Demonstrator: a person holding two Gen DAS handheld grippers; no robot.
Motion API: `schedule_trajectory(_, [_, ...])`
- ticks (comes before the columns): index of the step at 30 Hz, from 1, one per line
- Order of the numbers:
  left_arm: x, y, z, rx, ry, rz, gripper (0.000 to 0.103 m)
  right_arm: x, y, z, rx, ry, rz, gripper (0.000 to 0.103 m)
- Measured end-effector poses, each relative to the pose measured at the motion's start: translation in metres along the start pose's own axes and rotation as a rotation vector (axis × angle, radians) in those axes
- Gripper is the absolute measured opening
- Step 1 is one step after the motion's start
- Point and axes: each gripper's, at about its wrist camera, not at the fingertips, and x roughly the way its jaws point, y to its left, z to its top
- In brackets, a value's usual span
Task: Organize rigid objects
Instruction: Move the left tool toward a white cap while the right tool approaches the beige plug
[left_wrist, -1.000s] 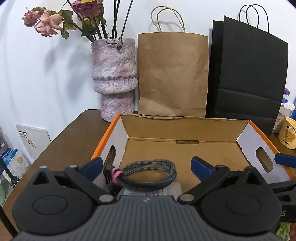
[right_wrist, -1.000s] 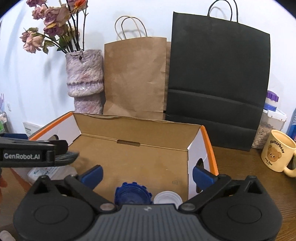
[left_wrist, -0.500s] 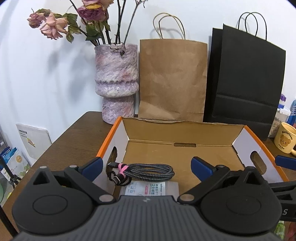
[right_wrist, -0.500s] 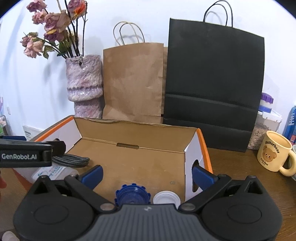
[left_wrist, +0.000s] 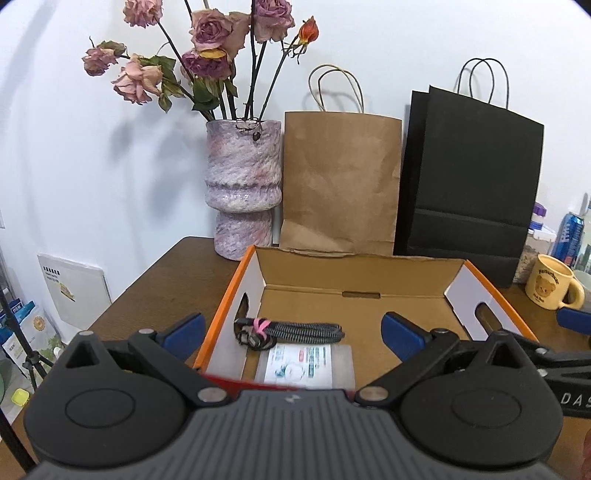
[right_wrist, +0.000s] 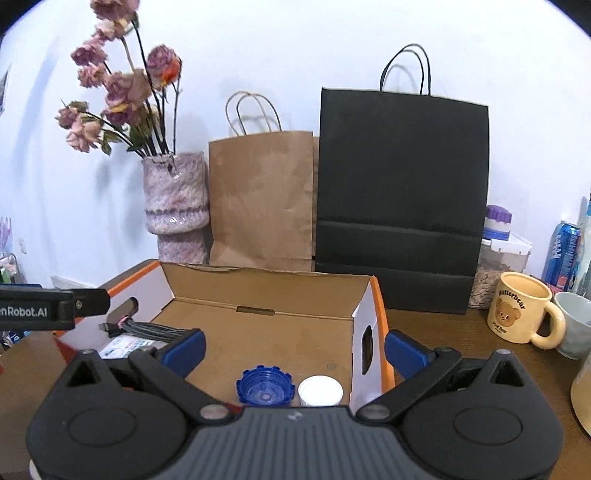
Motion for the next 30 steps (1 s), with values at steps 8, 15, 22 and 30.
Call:
schedule_trajectory(8, [-0.031, 0.010, -0.025, 0.012, 0.025, 0.006, 0.103, -0.039, 0.002, -0.022, -0.023, -0.020, 0.007, 0.103])
schedule_trajectory(15, [-0.064, 0.016, -0.046, 0.030, 0.033, -0.005, 0.103, -0.078, 0.010, -0.043, -0.034, -0.046, 0.019, 0.103])
schedule_trajectory(22, [-0.087, 0.018, -0.076, 0.061, 0.062, -0.017, 0.103, -0.103, 0.018, -0.070, -0.052, -0.023, 0.046, 0.103])
schedule_trajectory(30, [-0.095, 0.028, -0.105, 0.047, 0.101, -0.026, 0.103, -0.111, 0.034, -0.097, -0.099, 0.044, 0.070, 0.101])
